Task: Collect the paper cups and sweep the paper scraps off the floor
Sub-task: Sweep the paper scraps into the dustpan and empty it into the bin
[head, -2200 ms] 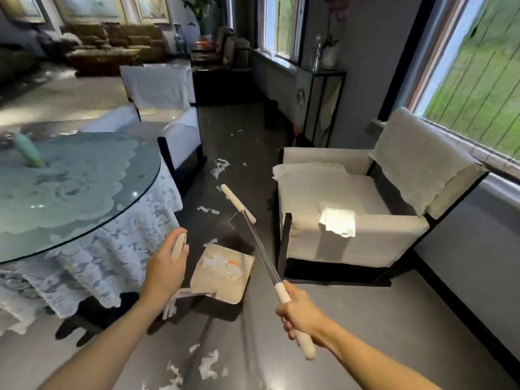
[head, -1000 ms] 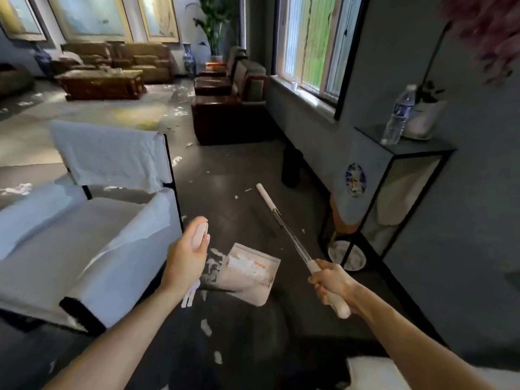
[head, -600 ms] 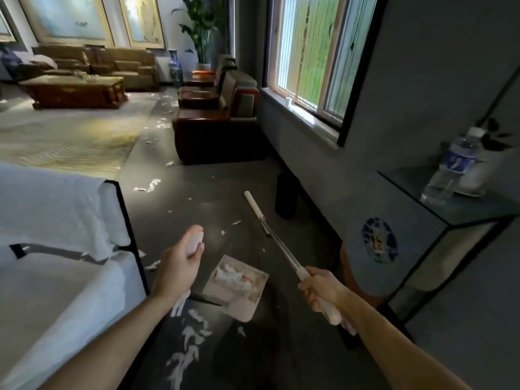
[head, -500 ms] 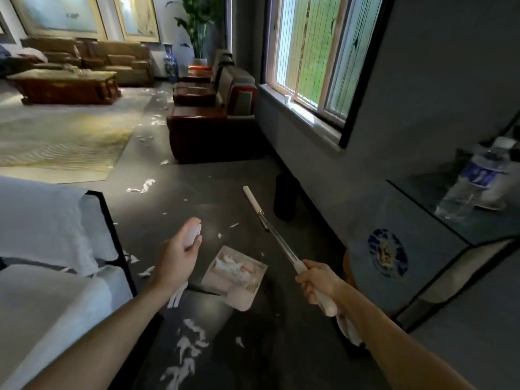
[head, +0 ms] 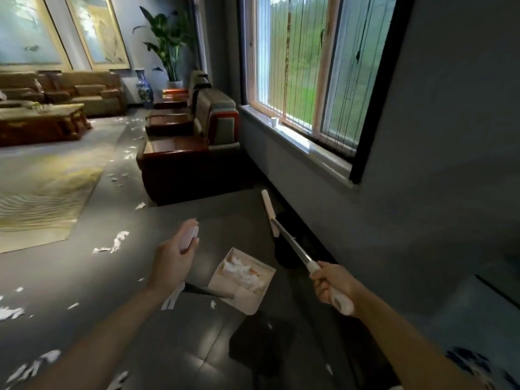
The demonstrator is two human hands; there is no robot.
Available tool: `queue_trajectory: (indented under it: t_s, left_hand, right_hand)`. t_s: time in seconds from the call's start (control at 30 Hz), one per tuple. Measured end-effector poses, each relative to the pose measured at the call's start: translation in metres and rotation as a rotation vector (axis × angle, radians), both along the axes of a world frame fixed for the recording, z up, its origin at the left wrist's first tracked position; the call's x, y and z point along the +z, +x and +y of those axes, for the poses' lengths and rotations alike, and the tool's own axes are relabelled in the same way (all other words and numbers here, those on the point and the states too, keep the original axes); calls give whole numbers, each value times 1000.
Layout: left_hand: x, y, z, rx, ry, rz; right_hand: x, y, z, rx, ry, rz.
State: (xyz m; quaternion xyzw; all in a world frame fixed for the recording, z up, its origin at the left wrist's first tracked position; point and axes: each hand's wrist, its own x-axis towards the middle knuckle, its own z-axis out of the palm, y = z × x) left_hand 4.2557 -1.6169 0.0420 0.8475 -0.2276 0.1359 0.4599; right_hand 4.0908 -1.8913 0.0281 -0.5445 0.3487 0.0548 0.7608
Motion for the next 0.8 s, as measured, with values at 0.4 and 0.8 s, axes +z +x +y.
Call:
queue_trajectory:
  t_s: [0.4,0.8]
  left_hand:
    - [21,288,-49,-314,-9,-14]
    - [52,533,-69,-732,66,-285]
  right_hand:
    - [25,191,-8,-285,143,-25]
    - [33,357,110,-710,149,-66]
